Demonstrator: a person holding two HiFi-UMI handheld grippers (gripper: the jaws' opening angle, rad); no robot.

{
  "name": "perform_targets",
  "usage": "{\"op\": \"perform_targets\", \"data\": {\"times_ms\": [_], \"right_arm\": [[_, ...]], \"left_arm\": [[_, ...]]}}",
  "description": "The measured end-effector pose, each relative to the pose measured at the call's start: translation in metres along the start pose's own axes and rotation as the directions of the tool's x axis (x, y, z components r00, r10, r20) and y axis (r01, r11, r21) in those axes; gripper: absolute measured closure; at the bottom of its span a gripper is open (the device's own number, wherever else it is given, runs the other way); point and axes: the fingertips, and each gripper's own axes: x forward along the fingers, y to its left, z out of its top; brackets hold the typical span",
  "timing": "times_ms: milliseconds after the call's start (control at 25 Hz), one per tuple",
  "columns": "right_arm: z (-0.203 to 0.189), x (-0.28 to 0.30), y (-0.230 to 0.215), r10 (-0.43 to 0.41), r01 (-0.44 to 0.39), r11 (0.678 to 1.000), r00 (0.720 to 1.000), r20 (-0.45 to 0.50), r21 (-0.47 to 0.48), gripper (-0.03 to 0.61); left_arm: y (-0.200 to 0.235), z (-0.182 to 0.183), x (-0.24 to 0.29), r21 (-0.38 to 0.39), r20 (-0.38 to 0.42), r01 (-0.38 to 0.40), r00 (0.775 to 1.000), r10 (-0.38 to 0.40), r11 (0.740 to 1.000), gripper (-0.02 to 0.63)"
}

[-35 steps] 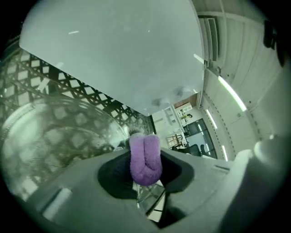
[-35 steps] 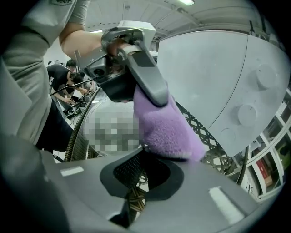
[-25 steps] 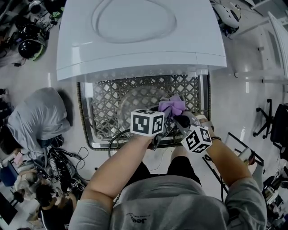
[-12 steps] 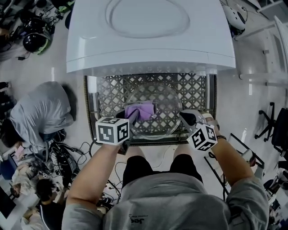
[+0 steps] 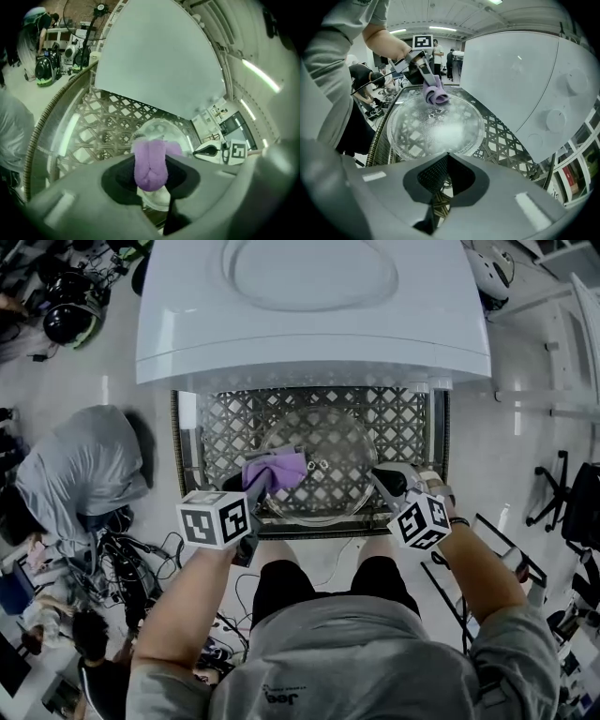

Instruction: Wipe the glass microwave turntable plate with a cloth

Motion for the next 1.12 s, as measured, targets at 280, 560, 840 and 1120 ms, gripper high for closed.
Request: {"op": "perform_targets", "data": {"times_ms": [280, 560, 840, 1120], "right_arm": [[0.000, 0.001, 0.000, 0.000, 0.000, 1.000, 1.000, 0.018, 0.001, 0.572], [0.002, -0.001, 0.001, 0.004, -0.003, 1.000, 1.000, 0.021, -0.014, 0.572], [0.000, 0.000, 0.000, 0.001, -0.001, 1.000, 1.000, 0.017, -0.006, 0.572], [0.000, -0.001, 0.000, 0.003, -0.003, 1.000, 1.000, 0.009, -0.010, 0.571]], "left_arm": [[-0.128, -0.023, 0.055, -0.023, -0.052, 0.327, 0.943, -0.328, 0.945, 0.515], [-0.137, -0.035, 0.096, 0.006, -0.107, 0.283, 0.954, -0.281, 0.959, 0.515], [-0.120, -0.040, 0.094, 0.058, -0.100, 0.214, 0.973, -0.208, 0.975, 0.515], [-0.041, -0.040, 0.034, 0.003, -0.076, 0.097, 0.993, -0.096, 0.995, 0.515]]}}
